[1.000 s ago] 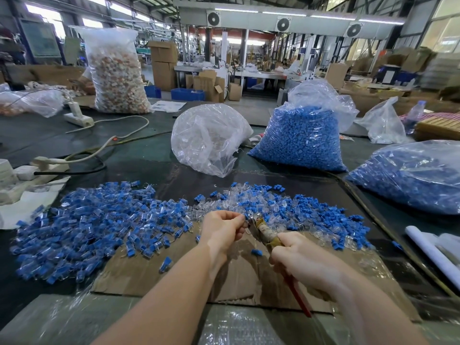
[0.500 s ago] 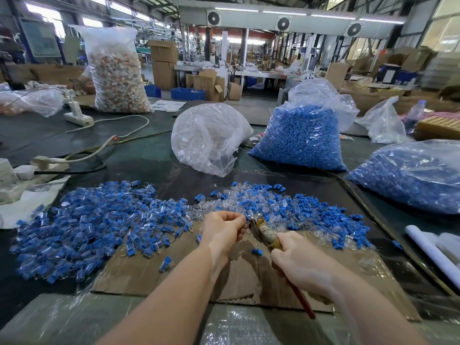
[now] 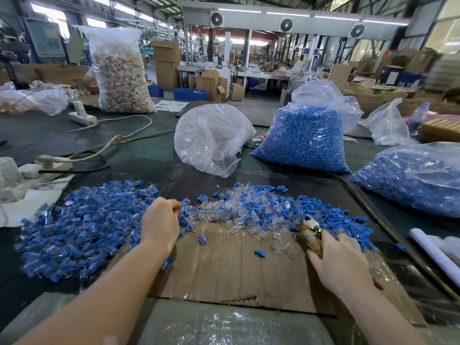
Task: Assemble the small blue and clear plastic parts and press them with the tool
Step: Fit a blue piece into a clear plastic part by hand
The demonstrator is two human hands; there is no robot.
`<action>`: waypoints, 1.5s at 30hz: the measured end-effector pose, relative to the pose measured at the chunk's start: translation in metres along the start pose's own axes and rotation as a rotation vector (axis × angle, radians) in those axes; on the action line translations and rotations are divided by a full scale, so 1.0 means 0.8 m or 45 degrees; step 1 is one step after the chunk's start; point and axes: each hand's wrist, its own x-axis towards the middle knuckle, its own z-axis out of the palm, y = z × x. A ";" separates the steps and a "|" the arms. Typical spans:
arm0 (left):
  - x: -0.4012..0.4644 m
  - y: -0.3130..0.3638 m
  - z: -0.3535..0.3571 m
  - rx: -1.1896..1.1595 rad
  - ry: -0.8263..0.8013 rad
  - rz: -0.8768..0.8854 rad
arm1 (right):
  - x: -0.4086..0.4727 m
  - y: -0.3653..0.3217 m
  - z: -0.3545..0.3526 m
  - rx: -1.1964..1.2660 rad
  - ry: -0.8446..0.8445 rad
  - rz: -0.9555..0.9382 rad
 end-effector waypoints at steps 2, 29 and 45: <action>0.001 -0.003 0.001 0.052 -0.026 0.040 | 0.000 0.001 0.008 -0.042 0.011 0.015; -0.080 0.082 0.070 -0.312 -0.393 0.308 | -0.032 -0.098 0.041 0.478 0.479 -0.315; -0.097 0.086 0.068 -0.424 -0.379 0.400 | -0.029 -0.082 0.040 1.143 0.598 -0.196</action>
